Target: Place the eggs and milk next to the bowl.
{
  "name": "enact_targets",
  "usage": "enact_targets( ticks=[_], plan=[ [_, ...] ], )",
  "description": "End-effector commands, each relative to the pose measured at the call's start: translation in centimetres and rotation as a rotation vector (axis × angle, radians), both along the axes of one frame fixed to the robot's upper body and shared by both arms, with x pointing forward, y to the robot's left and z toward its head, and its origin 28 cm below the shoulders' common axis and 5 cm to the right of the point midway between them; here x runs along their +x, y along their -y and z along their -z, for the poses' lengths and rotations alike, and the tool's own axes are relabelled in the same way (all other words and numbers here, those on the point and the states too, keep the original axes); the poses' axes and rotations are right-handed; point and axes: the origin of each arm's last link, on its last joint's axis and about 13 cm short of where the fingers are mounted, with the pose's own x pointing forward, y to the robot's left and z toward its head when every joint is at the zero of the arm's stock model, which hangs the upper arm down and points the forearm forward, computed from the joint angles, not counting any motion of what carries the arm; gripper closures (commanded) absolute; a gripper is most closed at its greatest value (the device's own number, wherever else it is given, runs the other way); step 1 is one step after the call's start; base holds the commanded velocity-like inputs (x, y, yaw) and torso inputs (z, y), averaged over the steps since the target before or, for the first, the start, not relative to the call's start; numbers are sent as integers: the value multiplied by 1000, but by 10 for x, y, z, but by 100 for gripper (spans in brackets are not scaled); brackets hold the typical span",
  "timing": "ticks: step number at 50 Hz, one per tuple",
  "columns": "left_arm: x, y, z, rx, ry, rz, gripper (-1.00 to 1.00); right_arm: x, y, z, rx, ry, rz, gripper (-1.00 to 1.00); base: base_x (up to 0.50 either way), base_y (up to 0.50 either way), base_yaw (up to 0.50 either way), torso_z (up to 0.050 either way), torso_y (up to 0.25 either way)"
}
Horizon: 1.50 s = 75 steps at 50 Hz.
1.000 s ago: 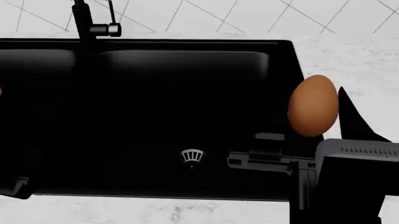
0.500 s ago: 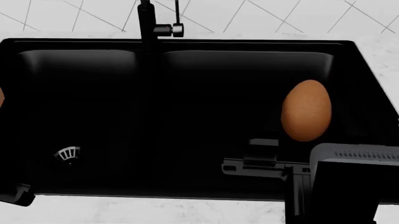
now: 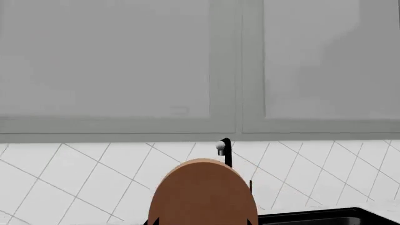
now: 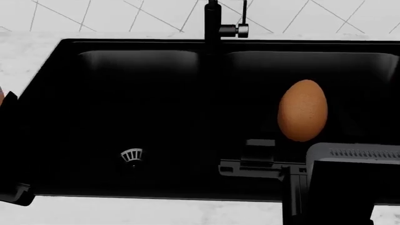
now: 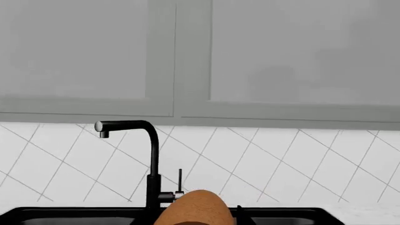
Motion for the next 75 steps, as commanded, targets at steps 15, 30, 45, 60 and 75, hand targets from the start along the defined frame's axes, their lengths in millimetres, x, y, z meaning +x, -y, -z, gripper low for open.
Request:
enact_targets(
  ticks=[15,30,45,60,75],
  plan=[
    [2,0,7,-46,-27,-8,100,1,0,9,3,-12,9,100,0,500,0,0,0],
    [2,-1,8,-47,-25,-11,100,2,-2,9,10,-18,-4,100,0,500,0,0,0],
    [1,-1,8,-45,-24,-9,100,2,-1,10,12,-19,2,100,0,500,0,0,1],
    [2,-1,8,-44,-24,-9,100,3,-2,10,11,-20,-2,100,0,500,0,0,0],
    [4,-1,11,-49,-31,-10,100,3,-2,11,15,-27,1,100,-1,500,0,0,0]
  ],
)
